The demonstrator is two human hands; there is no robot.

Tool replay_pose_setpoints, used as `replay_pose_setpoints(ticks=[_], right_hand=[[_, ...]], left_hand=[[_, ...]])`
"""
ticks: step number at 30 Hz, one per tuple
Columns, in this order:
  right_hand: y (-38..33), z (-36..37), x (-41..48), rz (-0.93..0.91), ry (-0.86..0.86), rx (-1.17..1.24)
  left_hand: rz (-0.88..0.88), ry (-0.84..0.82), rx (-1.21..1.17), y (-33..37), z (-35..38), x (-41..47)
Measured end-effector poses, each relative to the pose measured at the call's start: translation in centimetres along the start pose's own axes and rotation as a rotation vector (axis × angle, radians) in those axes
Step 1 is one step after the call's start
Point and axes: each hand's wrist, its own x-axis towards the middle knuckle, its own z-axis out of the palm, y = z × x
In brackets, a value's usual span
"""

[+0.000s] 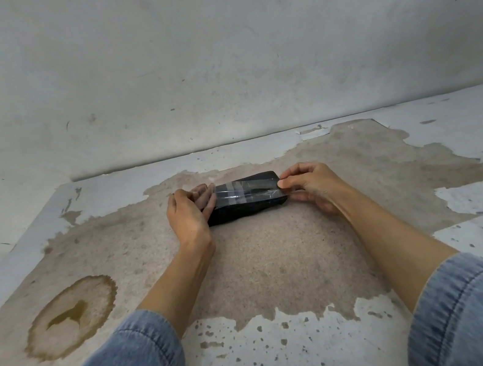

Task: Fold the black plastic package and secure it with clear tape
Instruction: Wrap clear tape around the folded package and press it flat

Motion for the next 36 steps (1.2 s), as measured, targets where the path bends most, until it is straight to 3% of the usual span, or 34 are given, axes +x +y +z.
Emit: replay_pose_setpoints(ticks=[6,10,15,24,36], right_hand=[[-0.3,-0.4,-0.1,0.002,-0.088,-0.037],[-1.4,-0.5,-0.2,-0.155,-0.042,-0.095],[-2.8,-0.1,-0.1,-0.298,-0.013,0.014],[-1.9,-0.4,-0.4,-0.110,-0.147,0.146],[-1.0,-0.3,-0.1,0.009,-0.074,0.227]], left_hand=[[-0.006,-0.006,0.006,0.1,0.0,0.0],[-0.019,-0.010,0.001,0.1,0.0,0.1],[-0.016,-0.024,0.025,0.2,0.0,0.1],[-0.024,-0.020,0.012,0.1,-0.3,0.2],[-0.005,-0.044,0.013,0.2,-0.2,0.1]])
